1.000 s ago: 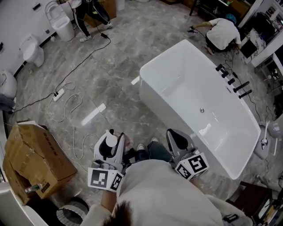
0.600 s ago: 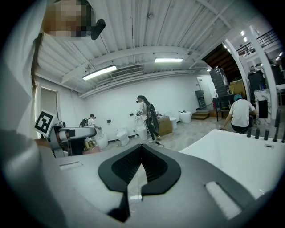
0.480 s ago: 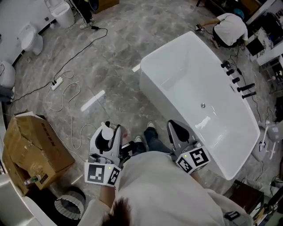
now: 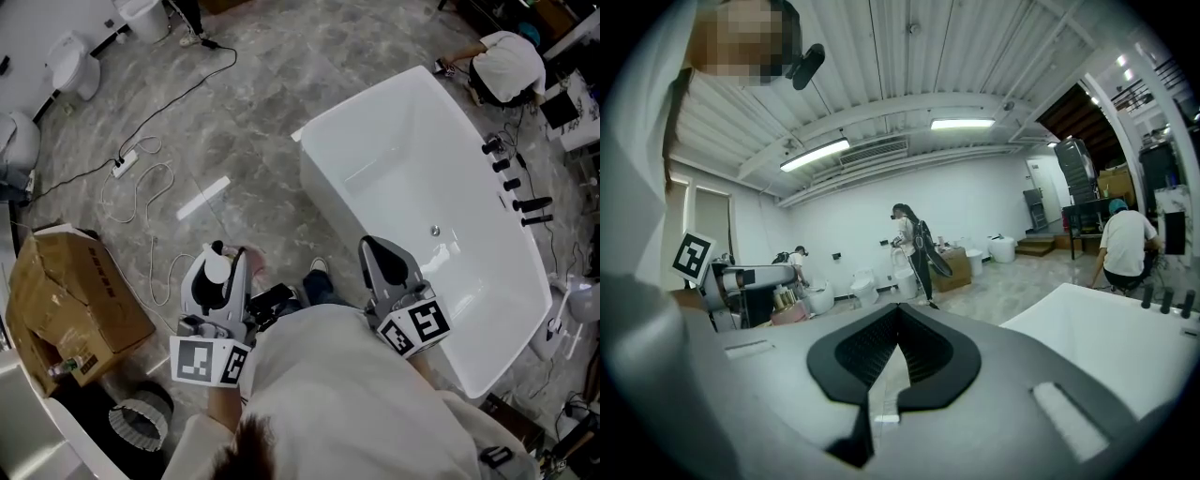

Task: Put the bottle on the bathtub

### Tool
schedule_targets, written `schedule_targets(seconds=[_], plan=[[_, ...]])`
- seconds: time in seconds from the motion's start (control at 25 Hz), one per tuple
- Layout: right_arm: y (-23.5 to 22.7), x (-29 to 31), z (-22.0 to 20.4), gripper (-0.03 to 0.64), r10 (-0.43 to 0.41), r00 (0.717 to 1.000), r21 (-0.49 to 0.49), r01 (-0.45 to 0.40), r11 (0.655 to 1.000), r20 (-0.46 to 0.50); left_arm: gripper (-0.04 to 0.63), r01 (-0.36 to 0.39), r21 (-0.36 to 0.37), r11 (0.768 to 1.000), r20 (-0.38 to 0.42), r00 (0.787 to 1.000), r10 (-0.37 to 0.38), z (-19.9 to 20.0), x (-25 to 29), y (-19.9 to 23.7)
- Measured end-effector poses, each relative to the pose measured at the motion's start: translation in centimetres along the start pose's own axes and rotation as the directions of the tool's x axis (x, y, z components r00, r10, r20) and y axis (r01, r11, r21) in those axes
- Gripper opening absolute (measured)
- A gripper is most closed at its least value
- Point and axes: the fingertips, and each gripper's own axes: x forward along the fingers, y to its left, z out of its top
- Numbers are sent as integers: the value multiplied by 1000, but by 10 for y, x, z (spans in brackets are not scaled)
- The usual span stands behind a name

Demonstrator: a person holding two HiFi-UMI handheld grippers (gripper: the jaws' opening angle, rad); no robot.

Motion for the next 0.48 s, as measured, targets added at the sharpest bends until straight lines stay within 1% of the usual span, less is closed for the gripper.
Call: schedule_targets(seconds=[0.32, 0.48], plan=[[-38, 4, 5, -2, 29, 1000, -10, -29, 1000, -9, 202, -34, 3, 999, 25, 999, 34, 5, 28, -12], [-52, 0, 1, -2, 29, 999, -6, -29, 1000, -17, 202, -40, -4, 999, 39, 998, 40, 7, 36, -20]])
